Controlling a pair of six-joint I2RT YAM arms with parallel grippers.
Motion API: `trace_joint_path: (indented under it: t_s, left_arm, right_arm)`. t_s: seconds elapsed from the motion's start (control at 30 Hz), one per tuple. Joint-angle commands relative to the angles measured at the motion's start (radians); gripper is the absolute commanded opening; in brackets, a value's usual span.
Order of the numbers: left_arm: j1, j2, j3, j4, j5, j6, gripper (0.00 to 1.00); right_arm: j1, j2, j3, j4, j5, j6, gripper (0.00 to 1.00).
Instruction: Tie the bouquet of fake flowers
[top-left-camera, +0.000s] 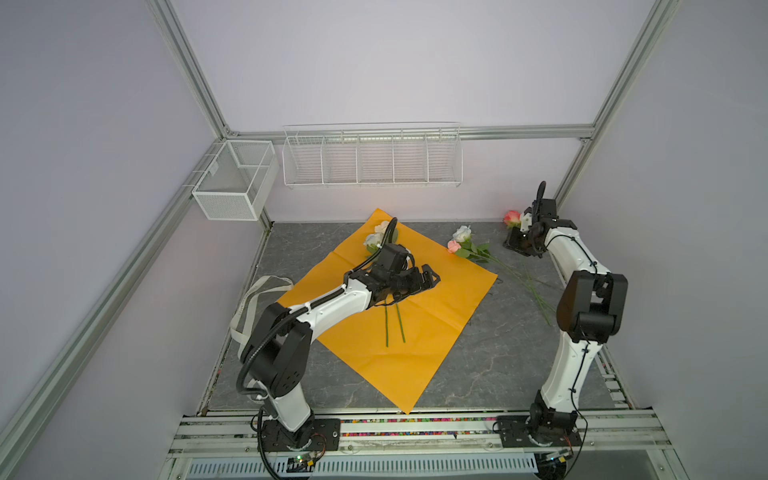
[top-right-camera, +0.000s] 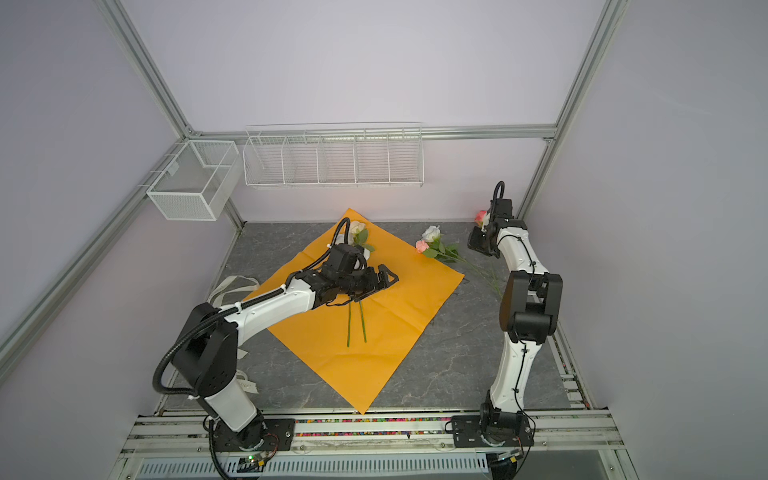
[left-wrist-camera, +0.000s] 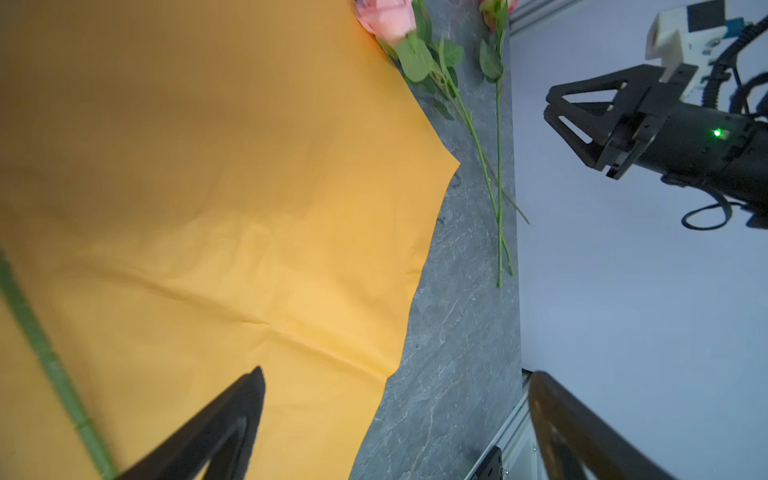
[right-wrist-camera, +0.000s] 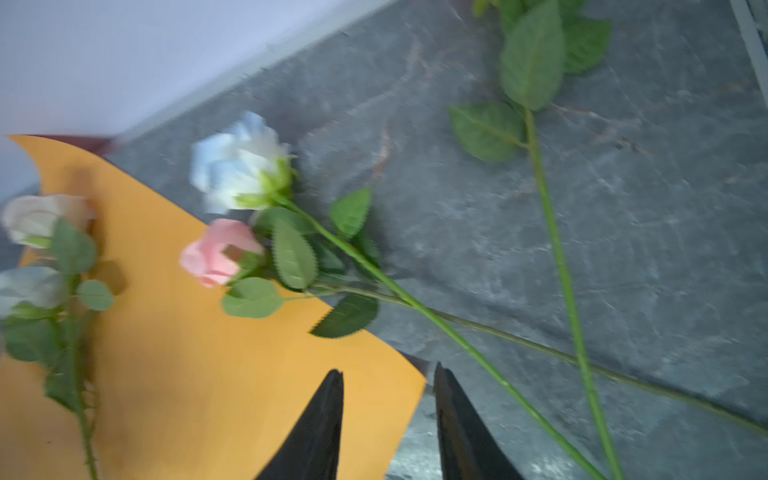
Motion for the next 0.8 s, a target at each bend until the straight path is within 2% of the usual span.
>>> trace_joint_path:
  t_s: [0.0, 0.17, 0.3, 0.57, 0.77]
  left_arm:
    - [-0.047, 0.096, 0.121, 0.033, 0.036, -0.028, 0.99]
    - [-0.114, 0.289, 0.354, 0.016, 0.078, -0.049, 0.99]
    - [-0.140, 0.385, 0.466, 0.019, 0.123, -0.071, 0.99]
    - [-0.145, 0.411, 0.485, 0.024, 0.135, -0.077, 0.99]
    - [-0.143, 0.382, 0.463, -0.012, 0.115, -0.042, 0.99]
  right_arm:
    - [-0.031, 0.072, 0.065, -0.105, 0.080, -0.096, 0.40]
    - [-0.070, 0.173, 0.166, -0.149, 0.104, -0.138, 0.41]
    - [-0.076, 0.245, 0.247, -0.190, 0.150, -0.180, 0.42]
    - [-0.091, 0.334, 0.312, -0.233, 0.123, -0.221, 0.41]
    - [-0.093, 0.334, 0.318, -0.232, 0.122, -0.225, 0.30]
